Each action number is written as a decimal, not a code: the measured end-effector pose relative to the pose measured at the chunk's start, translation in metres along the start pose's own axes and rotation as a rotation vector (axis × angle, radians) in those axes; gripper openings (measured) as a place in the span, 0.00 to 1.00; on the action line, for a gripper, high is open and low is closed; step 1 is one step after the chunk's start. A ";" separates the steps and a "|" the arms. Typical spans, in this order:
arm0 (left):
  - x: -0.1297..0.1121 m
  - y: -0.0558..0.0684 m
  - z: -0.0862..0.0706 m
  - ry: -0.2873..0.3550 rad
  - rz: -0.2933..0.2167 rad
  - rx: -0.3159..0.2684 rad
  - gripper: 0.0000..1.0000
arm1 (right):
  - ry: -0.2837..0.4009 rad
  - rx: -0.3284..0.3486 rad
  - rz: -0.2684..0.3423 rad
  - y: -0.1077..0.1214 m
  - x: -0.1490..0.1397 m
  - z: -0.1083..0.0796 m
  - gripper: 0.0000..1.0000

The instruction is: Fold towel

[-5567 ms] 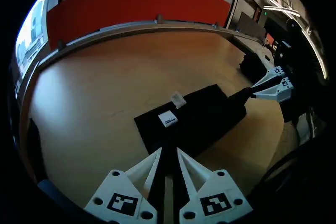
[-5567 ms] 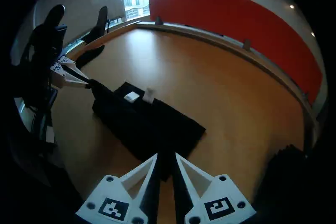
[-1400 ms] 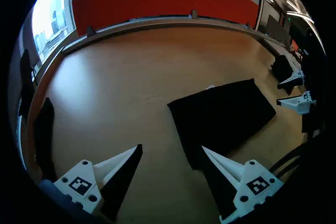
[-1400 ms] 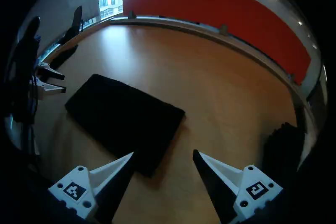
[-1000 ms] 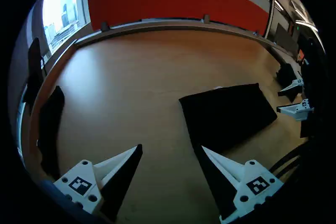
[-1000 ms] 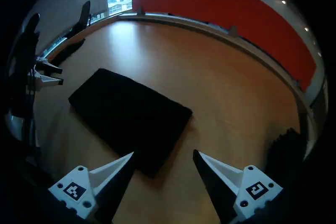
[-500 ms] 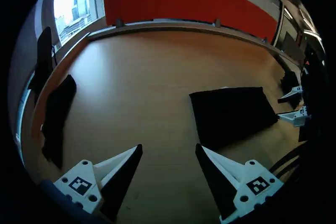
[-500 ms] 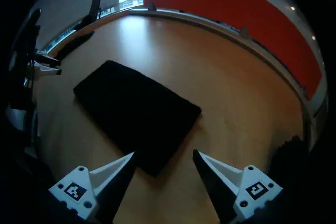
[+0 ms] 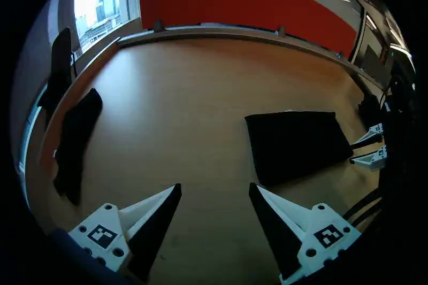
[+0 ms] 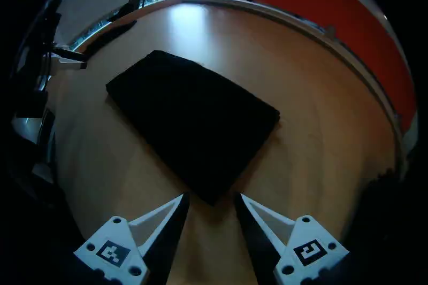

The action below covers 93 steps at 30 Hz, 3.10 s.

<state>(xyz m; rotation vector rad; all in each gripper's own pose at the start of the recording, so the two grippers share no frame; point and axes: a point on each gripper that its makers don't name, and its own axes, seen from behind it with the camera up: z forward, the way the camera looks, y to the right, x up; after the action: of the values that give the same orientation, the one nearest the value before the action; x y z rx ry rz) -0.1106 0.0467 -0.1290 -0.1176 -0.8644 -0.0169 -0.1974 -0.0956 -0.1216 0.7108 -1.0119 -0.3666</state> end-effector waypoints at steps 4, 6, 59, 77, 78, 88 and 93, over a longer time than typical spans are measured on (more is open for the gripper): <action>0.001 0.000 0.000 0.002 -0.005 -0.001 0.94 | -0.005 0.014 -0.007 -0.001 -0.001 0.000 0.61; 0.001 0.001 0.000 0.002 -0.006 -0.001 0.94 | -0.009 0.020 -0.013 -0.002 -0.002 0.000 0.52; 0.023 0.007 0.006 0.032 0.019 -0.014 0.94 | 0.216 -0.147 -0.169 0.042 0.105 -0.096 0.06; 0.026 0.003 0.004 0.045 0.002 -0.007 0.93 | 0.205 -0.089 -0.205 0.017 0.116 -0.080 0.06; 0.027 0.003 0.003 0.046 0.000 -0.007 0.93 | 0.202 -0.082 -0.210 0.014 0.117 -0.077 0.06; 0.030 -0.005 -0.004 0.061 -0.014 0.002 0.94 | 0.185 0.025 -0.262 -0.032 0.127 -0.044 0.06; 0.032 -0.014 -0.009 0.070 -0.023 0.019 0.94 | 0.169 0.077 -0.310 -0.057 0.129 -0.026 0.06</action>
<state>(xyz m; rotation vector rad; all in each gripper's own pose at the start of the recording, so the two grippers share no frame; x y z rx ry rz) -0.0839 0.0324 -0.1097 -0.0889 -0.7961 -0.0347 -0.1081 -0.2026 -0.0867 0.9567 -0.7591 -0.5290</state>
